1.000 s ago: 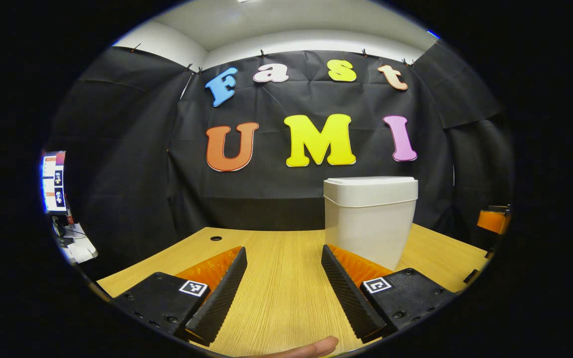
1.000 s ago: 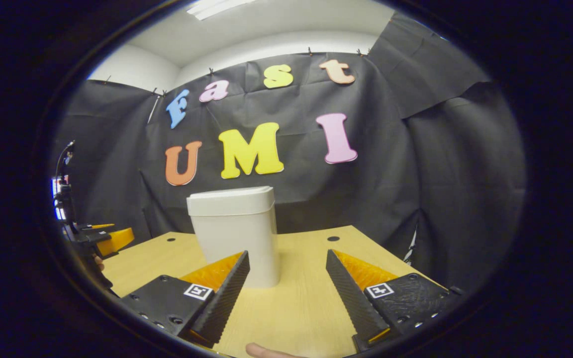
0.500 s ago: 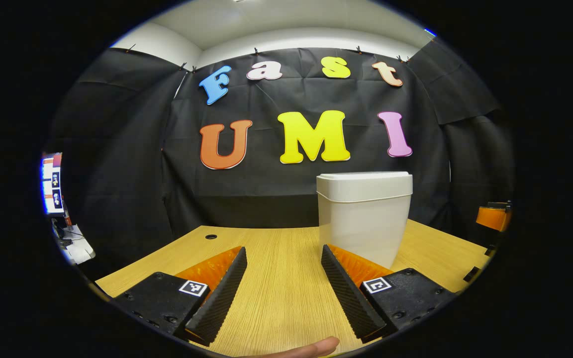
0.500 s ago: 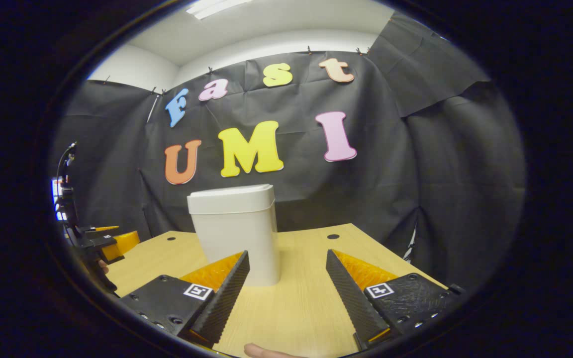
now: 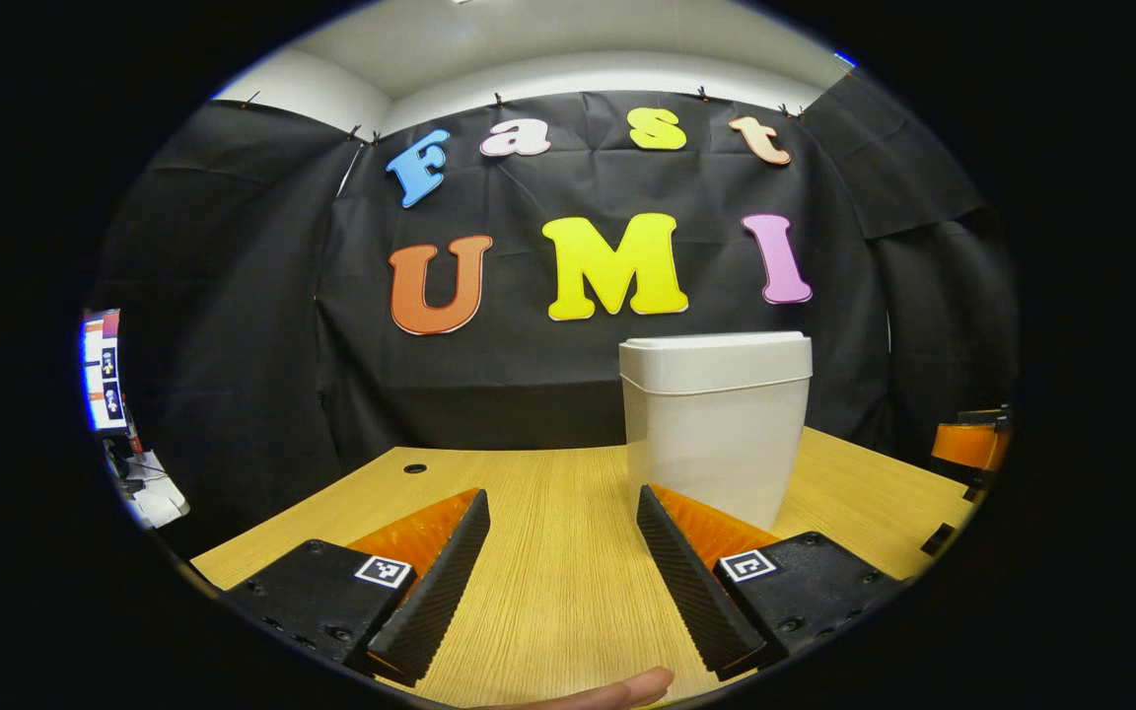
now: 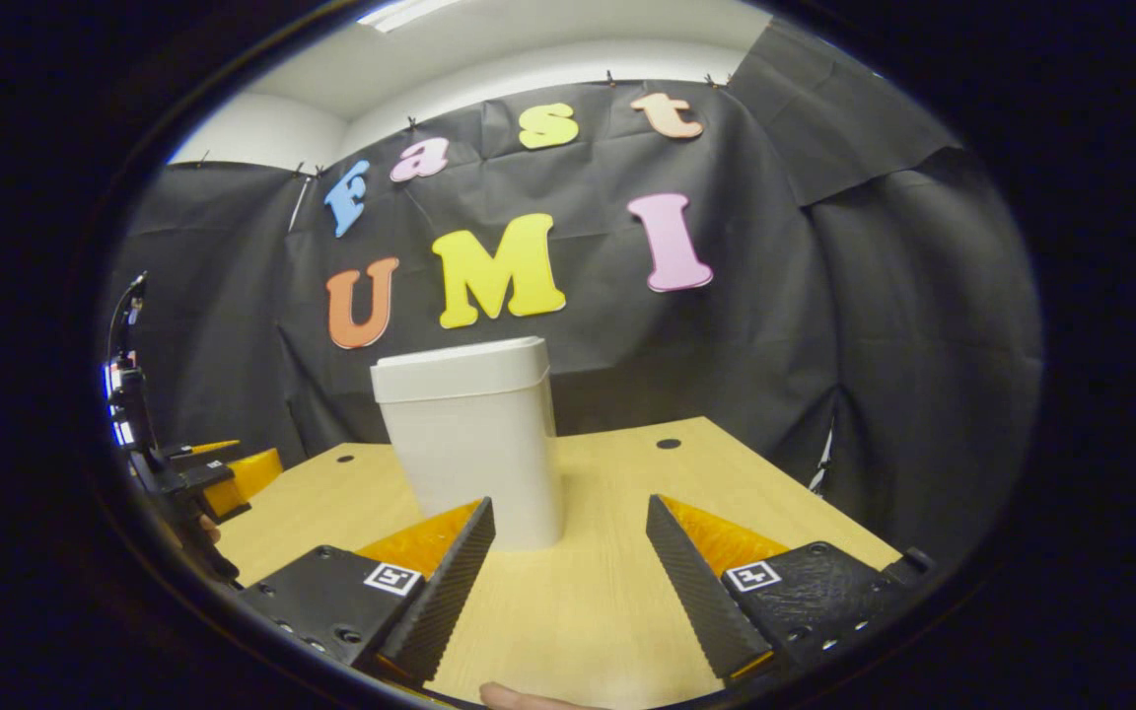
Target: Press the lid of the desktop garbage bin to open it, pick up the crumpled paper on the desktop and throw it into the bin, then pick up the pop can on the desktop and drop it into the bin, and finally close the garbage bin lid.
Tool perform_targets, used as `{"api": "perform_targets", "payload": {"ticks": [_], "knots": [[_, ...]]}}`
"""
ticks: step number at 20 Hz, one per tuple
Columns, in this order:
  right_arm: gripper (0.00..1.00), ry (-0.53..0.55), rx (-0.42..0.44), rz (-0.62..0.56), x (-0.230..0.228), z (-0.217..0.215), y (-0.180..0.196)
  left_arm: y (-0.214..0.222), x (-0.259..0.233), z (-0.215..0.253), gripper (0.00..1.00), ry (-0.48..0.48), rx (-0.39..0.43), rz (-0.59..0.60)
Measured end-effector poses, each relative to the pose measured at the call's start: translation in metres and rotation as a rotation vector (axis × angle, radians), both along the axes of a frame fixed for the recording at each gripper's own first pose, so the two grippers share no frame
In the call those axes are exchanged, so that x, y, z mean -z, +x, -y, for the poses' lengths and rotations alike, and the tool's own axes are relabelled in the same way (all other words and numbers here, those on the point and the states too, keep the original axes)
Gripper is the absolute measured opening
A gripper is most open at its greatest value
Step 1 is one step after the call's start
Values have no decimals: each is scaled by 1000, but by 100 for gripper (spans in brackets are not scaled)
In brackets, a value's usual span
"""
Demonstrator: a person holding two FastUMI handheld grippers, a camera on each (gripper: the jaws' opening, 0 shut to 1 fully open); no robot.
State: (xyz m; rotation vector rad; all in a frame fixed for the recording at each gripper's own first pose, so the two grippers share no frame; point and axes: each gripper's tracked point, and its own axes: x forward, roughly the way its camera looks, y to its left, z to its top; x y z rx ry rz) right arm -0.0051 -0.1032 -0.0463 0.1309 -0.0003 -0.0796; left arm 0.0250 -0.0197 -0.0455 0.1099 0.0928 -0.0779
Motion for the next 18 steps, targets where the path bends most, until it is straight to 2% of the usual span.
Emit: {"api": "perform_targets", "payload": {"ticks": [6,7,9,17,18], "knots": [[96,-28,-19,-10,3,-7,0,0,2,1,98,7,4,-3],[92,-36,-20,-7,2,-8,-1,0,2,2,97,10,3,-5],[96,-44,-16,-4,1,-6,0,0,4,2,98,11,3,-9],[96,-45,0,1,-3,10,-3,1,5,8,98,10,4,-14],[92,-52,5,5,-5,13,-4,0,7,10,98,8,7,-14]]}}
